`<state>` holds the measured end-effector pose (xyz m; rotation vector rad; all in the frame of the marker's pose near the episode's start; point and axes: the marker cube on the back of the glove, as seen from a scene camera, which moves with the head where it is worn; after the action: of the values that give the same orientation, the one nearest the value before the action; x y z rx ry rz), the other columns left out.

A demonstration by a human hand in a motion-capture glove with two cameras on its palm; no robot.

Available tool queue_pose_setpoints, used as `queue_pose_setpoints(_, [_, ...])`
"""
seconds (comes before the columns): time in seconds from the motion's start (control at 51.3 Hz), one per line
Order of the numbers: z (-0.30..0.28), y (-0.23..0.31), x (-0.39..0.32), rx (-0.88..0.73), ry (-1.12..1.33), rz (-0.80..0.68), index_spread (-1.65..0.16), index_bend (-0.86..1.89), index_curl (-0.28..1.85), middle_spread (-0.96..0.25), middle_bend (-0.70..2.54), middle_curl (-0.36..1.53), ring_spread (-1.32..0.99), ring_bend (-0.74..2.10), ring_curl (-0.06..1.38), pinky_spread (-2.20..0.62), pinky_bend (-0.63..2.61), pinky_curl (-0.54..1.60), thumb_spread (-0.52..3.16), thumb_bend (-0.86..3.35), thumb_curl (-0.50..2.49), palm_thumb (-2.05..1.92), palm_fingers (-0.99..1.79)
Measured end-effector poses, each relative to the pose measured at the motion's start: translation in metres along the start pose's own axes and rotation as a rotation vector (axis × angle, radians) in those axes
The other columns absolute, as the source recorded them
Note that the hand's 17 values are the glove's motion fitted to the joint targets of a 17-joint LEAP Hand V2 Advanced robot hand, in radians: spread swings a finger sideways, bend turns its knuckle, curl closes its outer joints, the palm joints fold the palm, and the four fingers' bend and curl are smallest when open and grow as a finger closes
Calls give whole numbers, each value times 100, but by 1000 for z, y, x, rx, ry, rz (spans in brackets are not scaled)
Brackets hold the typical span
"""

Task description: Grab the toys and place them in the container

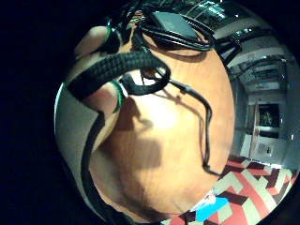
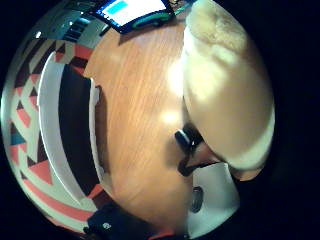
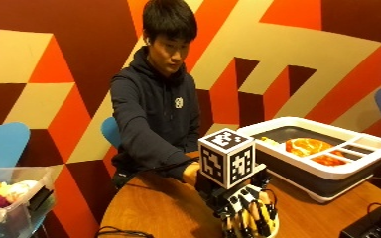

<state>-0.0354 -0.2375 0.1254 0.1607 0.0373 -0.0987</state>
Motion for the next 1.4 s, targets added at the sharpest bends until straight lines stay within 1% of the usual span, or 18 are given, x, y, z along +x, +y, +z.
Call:
queue_pose_setpoints(0.059, [1, 0, 0, 12, -26, -16, -32, 12, 50, -3, 20, 26, -13, 87, 44, -19, 118, 45, 119, 19, 53, 72, 52])
queue_pose_setpoints(0.117, [1, 3, -1, 32, -66, -25, -31, 14, 50, -6, 34, 31, -22, 92, 46, -26, 111, 42, 109, 20, 57, 78, 69])
queue_pose_setpoints(0.176, [3, 10, -4, 51, -132, -36, -31, 14, 51, -9, 40, 34, -27, 94, 49, -30, 110, 43, 99, 19, 61, 82, 70])
queue_pose_setpoints(0.195, [4, 13, -6, 54, -155, -40, -31, 17, 53, -10, 44, 36, -29, 97, 51, -32, 109, 43, 90, 18, 62, 83, 76])
queue_pose_setpoints(0.254, [6, 21, -9, 66, -216, -49, -32, 16, 54, -13, 52, 40, -33, 100, 52, -34, 108, 42, 77, 17, 66, 86, 83])
queue_pose_setpoints(0.273, [7, 24, -10, 69, -234, -52, -33, 19, 56, -14, 57, 42, -34, 103, 54, -33, 106, 42, 72, 17, 67, 87, 91])
queue_pose_setpoints(0.39, [11, 44, -17, 85, -322, -71, -36, 21, 62, -17, 74, 50, -39, 110, 57, -35, 109, 45, 49, 17, 74, 90, 101])
queue_pose_setpoints(0.546, [8, 70, -26, 67, -352, -100, -42, 28, 76, -20, 89, 61, -42, 119, 63, -38, 116, 51, 24, 17, 80, 91, 108])
queue_pose_setpoints(0.566, [6, 73, -27, 57, -352, -106, -42, 27, 77, -20, 90, 61, -42, 120, 63, -38, 116, 51, 22, 17, 81, 91, 105])
queue_pose_setpoints(0.644, [-3, 86, -33, 18, -354, -131, -45, 32, 85, -21, 96, 66, -42, 126, 66, -39, 119, 54, 12, 17, 83, 90, 106])
queue_pose_setpoints(0.78, [-32, 109, -51, 12, -367, -183, -50, 38, 99, -22, 102, 73, -42, 132, 70, -39, 123, 59, 1, 16, 86, 87, 99])
queue_pose_setpoints(1.014, [-118, 145, -113, 123, -402, -314, -55, 42, 117, -24, 108, 83, -42, 140, 74, -39, 132, 65, -6, 14, 91, 81, 87])
queue_pose_setpoints(1.131, [-150, 156, -154, 161, -514, -353, -57, 41, 124, -25, 110, 87, -42, 143, 75, -39, 136, 68, -7, 14, 94, 80, 81])
queue_pose_setpoints(1.248, [-159, 163, -201, 182, -621, -373, -59, 39, 129, -25, 109, 89, -41, 145, 76, -39, 140, 69, -6, 13, 96, 79, 76])
queue_pose_setpoints(1.404, [-149, 167, -258, 182, -714, -413, -59, 30, 132, -25, 101, 90, -41, 141, 74, -37, 140, 67, 2, 7, 97, 74, 60])
